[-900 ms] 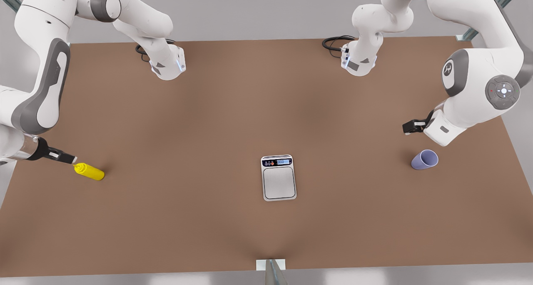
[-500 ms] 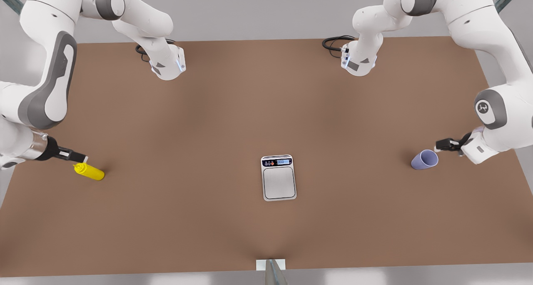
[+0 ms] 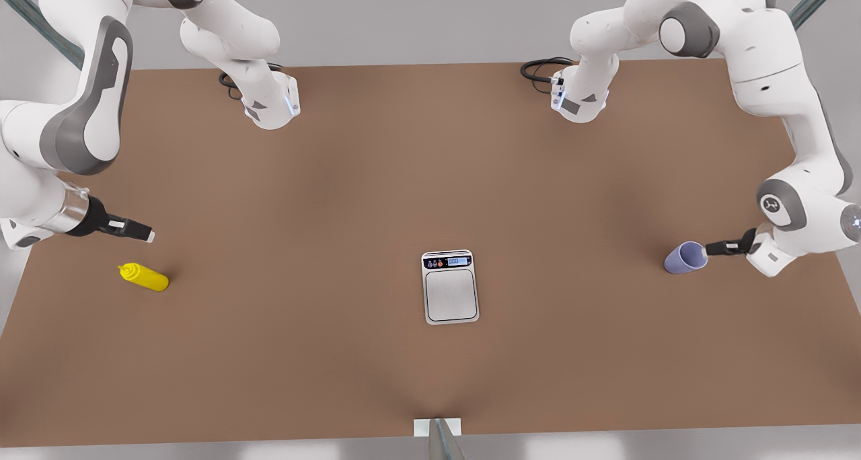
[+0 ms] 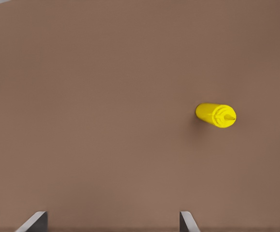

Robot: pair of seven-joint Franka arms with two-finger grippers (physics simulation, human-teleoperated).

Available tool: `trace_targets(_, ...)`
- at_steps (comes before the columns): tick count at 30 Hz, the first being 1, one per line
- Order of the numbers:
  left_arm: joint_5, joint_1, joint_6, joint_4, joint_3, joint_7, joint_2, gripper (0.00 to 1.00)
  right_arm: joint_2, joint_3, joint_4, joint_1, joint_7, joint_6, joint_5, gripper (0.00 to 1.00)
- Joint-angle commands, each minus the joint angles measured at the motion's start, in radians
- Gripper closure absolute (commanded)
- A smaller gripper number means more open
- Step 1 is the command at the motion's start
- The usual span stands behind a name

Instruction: Move cup to the weight, pick up sauce bottle, pour sauce

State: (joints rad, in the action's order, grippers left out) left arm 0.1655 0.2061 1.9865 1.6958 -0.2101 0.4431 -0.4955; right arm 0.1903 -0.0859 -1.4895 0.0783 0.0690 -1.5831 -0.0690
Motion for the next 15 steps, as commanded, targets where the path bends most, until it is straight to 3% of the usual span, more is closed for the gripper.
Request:
trace_targets(1,0.002,0.001,0.000,0.001,0.000,0.000,-0.001,0.00,0.000,0.000,0.000,0.000,0.000,0.000,0.000,0.00)
trace_targets(14,0.003,0.012,0.147,0.036,0.001,0.003,-0.086,0.00,0.003,0.000,0.002,0.002,0.000,0.003,0.000,0.00)
trace_targets(15,0.005,0.010,0.150,0.036,0.001,-0.001,-0.089,0.20,0.003,-0.002,0.002,0.002,0.000,0.002,0.000,0.00)
